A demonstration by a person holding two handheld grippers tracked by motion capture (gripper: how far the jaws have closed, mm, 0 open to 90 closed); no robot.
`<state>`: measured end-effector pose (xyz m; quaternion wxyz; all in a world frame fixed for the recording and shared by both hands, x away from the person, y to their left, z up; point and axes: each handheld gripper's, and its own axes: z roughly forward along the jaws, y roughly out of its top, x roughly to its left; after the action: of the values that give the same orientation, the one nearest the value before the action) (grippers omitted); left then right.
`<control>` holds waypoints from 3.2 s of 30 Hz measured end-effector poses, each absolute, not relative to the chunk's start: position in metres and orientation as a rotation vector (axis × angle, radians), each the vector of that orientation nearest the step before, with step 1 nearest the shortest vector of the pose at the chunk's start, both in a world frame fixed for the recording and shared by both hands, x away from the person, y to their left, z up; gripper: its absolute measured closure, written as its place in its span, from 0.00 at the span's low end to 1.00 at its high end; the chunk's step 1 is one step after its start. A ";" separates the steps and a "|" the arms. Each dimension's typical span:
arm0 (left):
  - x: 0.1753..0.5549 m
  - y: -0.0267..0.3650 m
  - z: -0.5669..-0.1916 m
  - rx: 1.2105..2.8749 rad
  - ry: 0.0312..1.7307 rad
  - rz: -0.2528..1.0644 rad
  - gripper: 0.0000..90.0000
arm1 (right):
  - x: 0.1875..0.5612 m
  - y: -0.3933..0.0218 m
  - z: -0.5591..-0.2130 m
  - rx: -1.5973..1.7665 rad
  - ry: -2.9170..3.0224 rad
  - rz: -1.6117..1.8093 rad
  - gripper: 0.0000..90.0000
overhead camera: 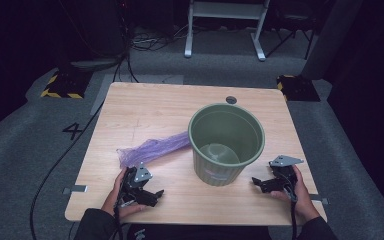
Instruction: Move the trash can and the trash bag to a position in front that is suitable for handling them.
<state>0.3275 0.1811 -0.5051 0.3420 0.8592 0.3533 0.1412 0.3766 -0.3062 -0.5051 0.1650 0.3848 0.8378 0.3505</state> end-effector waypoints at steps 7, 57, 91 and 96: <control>0.328 0.184 -0.505 2.237 0.908 0.352 0.00 | 0.377 -0.306 -0.505 1.096 2.387 0.999 0.00; 0.329 0.186 -0.505 2.245 0.890 0.339 0.00 | 0.347 -0.236 -0.486 0.936 2.254 1.208 0.17; 0.327 0.209 -0.492 2.184 0.919 0.412 0.18 | 0.374 -0.315 -0.503 1.114 2.316 1.022 0.17; 0.334 0.221 -0.486 2.148 0.963 0.438 0.18 | 0.375 -0.317 -0.503 1.140 2.323 1.026 0.17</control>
<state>0.3343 0.2212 -0.4859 0.3652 0.8351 0.3744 0.1704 0.3754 -0.3167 -0.5034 0.1782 0.4029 0.8211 0.3628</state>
